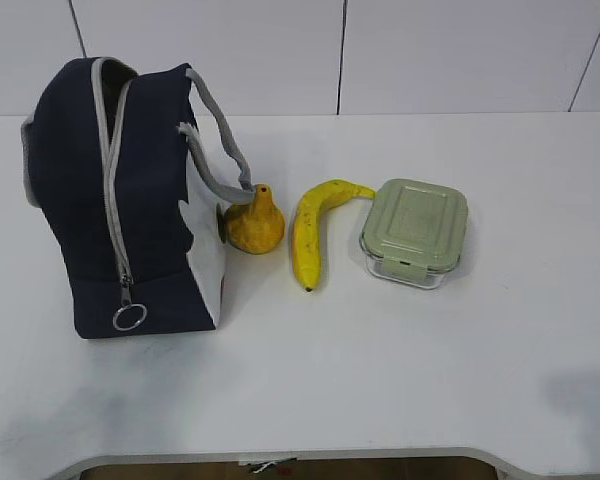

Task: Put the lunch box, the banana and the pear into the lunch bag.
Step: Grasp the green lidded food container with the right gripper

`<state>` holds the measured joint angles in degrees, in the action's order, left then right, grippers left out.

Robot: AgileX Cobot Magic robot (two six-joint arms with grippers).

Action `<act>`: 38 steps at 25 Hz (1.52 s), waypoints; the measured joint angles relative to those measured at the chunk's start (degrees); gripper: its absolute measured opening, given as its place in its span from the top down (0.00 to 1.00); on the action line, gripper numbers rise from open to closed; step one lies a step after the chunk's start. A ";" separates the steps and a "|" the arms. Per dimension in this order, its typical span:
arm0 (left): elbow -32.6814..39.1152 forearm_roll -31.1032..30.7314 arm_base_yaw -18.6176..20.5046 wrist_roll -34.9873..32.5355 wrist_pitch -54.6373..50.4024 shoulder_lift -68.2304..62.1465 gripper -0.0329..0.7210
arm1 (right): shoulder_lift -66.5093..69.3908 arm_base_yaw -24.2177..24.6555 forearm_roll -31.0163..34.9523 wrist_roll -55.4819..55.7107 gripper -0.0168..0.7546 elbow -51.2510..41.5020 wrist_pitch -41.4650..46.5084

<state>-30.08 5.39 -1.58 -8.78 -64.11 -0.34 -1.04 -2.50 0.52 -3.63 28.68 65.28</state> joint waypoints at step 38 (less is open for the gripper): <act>0.00 0.00 0.00 0.00 0.00 0.00 0.64 | 35.30 0.00 30.19 4.69 0.53 6.79 -6.19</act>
<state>-30.08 5.39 -1.58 -8.78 -64.11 -0.34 34.26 -2.50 30.71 1.06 35.47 59.09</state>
